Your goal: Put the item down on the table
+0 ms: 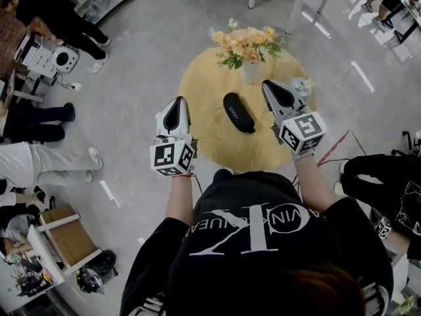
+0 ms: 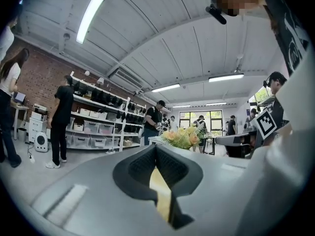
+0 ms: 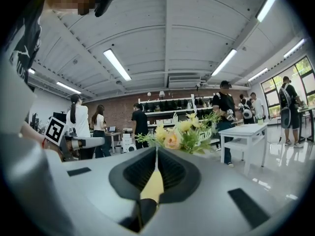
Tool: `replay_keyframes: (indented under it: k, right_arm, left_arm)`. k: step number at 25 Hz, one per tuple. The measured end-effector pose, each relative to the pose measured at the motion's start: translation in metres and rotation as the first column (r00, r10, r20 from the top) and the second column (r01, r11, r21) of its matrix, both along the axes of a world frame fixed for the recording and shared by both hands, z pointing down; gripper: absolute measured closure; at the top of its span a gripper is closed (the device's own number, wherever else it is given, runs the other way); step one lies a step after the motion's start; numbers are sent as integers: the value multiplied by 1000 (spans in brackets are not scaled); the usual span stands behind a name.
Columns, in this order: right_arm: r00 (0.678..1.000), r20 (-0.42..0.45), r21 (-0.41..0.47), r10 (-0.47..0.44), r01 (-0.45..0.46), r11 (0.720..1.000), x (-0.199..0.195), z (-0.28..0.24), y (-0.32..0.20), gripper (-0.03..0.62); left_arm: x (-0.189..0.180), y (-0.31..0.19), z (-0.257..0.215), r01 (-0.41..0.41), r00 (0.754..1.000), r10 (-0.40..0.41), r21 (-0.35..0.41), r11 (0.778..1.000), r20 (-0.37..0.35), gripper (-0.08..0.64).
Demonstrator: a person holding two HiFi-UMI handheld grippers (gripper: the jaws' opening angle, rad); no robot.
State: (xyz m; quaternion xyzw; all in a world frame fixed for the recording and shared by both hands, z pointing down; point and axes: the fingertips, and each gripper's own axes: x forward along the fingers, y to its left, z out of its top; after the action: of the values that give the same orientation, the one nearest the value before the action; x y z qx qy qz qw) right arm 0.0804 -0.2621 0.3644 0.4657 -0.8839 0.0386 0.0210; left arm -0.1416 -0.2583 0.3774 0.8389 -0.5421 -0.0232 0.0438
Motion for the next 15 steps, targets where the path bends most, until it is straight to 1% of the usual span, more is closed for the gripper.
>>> replay_keyframes:
  k: [2, 7, 15]
  right_arm:
    - [1000, 0, 10, 2, -2, 1000, 0, -4, 0, 568]
    - [1000, 2, 26, 8, -8, 1000, -1, -13, -1, 568]
    - [1000, 2, 37, 13, -13, 999, -2, -15, -5, 568]
  left_arm:
    - [0, -1, -7, -2, 1000, 2, 13, 1000, -12, 549]
    - [-1, -2, -18, -3, 1000, 4, 37, 999, -13, 549]
    - [-7, 0, -3, 15, 1000, -15, 7, 1000, -8, 549]
